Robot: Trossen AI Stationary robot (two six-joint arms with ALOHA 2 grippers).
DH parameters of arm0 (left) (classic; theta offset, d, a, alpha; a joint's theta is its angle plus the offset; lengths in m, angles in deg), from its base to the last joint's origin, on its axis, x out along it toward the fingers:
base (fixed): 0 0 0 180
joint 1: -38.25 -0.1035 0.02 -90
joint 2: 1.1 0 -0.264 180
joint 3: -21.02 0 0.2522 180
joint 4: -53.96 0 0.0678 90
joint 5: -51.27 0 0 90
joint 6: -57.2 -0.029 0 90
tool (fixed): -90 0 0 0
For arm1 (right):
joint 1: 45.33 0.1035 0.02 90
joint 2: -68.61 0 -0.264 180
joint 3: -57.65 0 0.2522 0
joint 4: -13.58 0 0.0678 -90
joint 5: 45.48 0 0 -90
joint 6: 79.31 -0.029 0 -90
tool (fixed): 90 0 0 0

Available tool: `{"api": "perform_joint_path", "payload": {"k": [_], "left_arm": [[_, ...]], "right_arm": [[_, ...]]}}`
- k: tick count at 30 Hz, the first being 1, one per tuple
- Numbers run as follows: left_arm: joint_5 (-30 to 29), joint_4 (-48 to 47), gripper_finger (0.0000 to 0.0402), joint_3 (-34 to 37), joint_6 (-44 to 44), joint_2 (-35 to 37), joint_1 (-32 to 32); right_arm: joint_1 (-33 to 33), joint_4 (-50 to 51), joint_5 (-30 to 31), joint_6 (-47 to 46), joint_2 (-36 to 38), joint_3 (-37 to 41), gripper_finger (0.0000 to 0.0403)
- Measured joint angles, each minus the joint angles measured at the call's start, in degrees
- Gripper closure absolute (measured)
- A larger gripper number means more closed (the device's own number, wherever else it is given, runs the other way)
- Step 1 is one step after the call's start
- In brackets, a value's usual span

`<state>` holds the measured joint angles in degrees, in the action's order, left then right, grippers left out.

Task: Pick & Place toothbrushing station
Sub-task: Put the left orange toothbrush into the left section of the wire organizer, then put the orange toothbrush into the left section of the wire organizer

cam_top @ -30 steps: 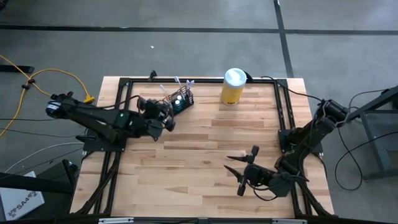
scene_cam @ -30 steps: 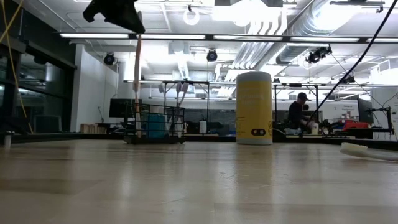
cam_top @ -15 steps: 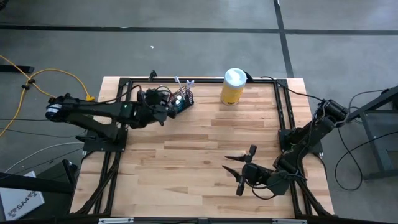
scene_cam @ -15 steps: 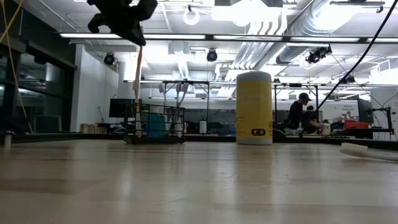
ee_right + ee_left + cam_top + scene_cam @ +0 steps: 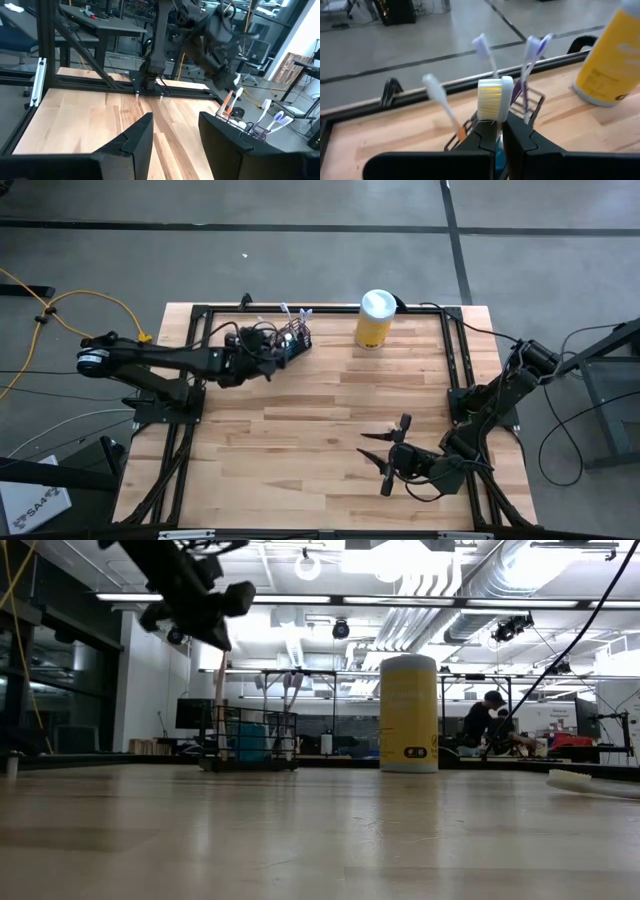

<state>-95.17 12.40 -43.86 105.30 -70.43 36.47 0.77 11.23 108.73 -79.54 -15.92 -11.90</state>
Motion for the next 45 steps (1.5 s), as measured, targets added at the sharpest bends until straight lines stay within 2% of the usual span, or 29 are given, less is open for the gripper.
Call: {"api": "perform_joint_path", "payload": {"k": [4, 11, 17, 27, 31, 39, 45], "left_arm": [[0.2, 2.8, 0.0398, 4.4, 3.5, 0.1, 0.0], [1.6, 12.2, 0.0398, 9.2, 2.8, 0.1, -1.0], [6.5, 18.0, 0.0394, 11.8, 1.6, 0.1, -3.8], [9.7, 19.1, 0.0387, 12.1, 0.8, 0.2, -6.4], [10.9, 19.2, 0.0365, 12.1, -1.0, 0.2, -6.4], [12.2, 18.8, 0.0284, 12.2, -1.8, 1.1, -6.4], [12.4, 19.1, 0.0271, 12.2, -1.7, 2.8, -4.5]], "right_arm": [[0.0, 0.1, -0.1, 0.0, 0.0, 0.0, 0.0253], [0.0, 0.1, 0.0, 0.0, 0.0, 0.0, 0.0253], [0.0, 0.1, -0.1, -0.3, 0.0, 0.0, 0.0253], [0.0, 0.2, -0.3, -1.3, 0.0, 0.0, 0.0253], [0.0, 0.2, -0.3, -1.5, 0.0, 0.0, 0.0253], [0.0, 0.3, -1.7, -1.6, 0.0, 0.0, 0.0253], [0.0, 0.7, -2.9, -2.6, 0.0, 0.0, 0.0253]]}}
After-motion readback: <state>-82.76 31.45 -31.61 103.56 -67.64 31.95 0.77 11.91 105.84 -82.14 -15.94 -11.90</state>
